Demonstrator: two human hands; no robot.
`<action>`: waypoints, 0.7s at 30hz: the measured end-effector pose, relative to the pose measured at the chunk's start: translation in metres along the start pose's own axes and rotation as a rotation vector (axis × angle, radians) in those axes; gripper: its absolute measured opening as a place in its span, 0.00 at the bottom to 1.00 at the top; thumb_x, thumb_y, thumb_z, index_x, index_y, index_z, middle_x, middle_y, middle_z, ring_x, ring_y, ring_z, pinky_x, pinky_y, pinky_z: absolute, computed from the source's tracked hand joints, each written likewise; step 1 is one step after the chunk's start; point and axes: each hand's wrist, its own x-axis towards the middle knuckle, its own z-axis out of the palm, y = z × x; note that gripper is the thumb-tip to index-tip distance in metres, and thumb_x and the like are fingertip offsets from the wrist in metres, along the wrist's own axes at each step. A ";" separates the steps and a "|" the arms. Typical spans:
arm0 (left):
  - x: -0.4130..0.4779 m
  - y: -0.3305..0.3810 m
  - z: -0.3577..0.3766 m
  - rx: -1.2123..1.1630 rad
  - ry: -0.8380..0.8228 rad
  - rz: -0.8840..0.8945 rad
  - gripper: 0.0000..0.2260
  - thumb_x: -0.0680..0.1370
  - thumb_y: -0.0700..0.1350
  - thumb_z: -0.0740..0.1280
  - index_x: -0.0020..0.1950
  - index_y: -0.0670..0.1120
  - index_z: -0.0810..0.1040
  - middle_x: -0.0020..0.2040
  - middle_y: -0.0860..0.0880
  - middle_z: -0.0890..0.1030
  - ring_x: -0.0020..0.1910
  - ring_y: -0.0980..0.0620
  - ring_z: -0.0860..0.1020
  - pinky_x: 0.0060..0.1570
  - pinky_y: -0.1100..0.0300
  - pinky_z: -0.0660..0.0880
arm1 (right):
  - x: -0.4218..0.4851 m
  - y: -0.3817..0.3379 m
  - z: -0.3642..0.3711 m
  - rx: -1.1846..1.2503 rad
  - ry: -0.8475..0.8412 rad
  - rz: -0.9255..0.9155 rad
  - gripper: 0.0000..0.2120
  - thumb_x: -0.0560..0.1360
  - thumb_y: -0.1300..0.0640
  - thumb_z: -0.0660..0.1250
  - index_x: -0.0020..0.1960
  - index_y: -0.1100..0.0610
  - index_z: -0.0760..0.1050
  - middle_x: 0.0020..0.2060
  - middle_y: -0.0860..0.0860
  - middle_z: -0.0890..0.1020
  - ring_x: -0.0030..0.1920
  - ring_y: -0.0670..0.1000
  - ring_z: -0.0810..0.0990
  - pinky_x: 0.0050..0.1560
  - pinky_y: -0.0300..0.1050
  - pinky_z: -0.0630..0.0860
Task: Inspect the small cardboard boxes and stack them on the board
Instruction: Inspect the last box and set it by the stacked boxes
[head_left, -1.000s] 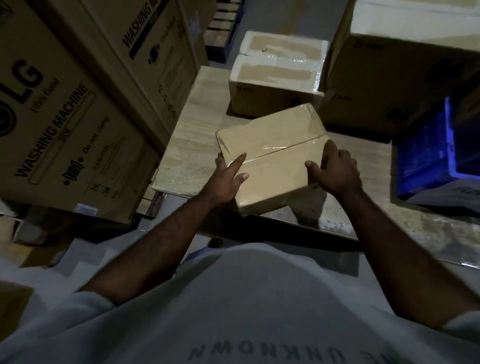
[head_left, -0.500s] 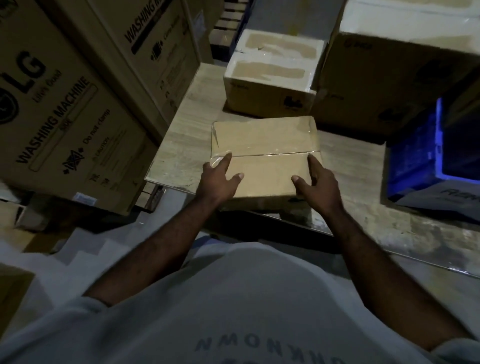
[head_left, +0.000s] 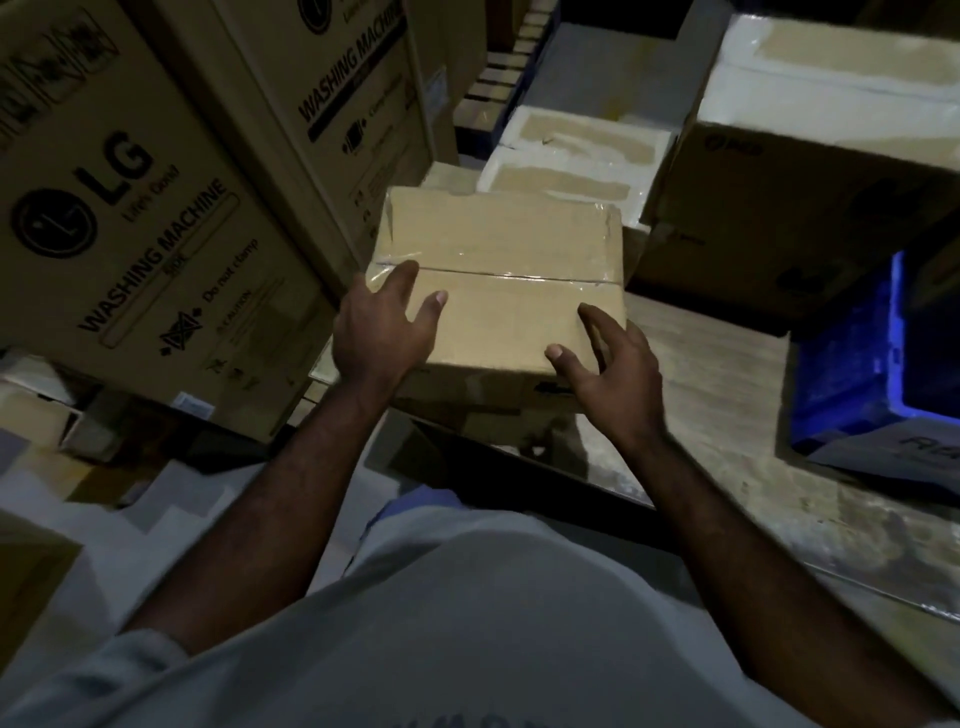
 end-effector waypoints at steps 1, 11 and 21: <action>0.011 0.002 -0.005 -0.017 0.023 0.001 0.24 0.78 0.66 0.64 0.72 0.61 0.73 0.67 0.40 0.73 0.65 0.36 0.75 0.60 0.45 0.75 | 0.008 -0.006 0.000 0.001 0.010 -0.026 0.31 0.76 0.42 0.75 0.76 0.50 0.74 0.71 0.52 0.76 0.68 0.48 0.75 0.63 0.37 0.68; 0.168 0.034 -0.024 -0.190 0.058 0.072 0.27 0.75 0.67 0.65 0.72 0.60 0.74 0.69 0.42 0.73 0.65 0.40 0.76 0.63 0.48 0.75 | 0.150 -0.056 -0.016 -0.105 0.003 -0.223 0.44 0.64 0.42 0.84 0.76 0.51 0.73 0.69 0.55 0.75 0.68 0.53 0.75 0.69 0.45 0.74; 0.314 0.115 0.027 -0.308 -0.122 0.212 0.29 0.72 0.67 0.66 0.70 0.57 0.76 0.68 0.48 0.77 0.63 0.47 0.78 0.62 0.50 0.78 | 0.272 -0.067 -0.043 -0.209 0.095 -0.020 0.45 0.64 0.52 0.86 0.77 0.53 0.72 0.73 0.54 0.76 0.73 0.53 0.73 0.66 0.38 0.66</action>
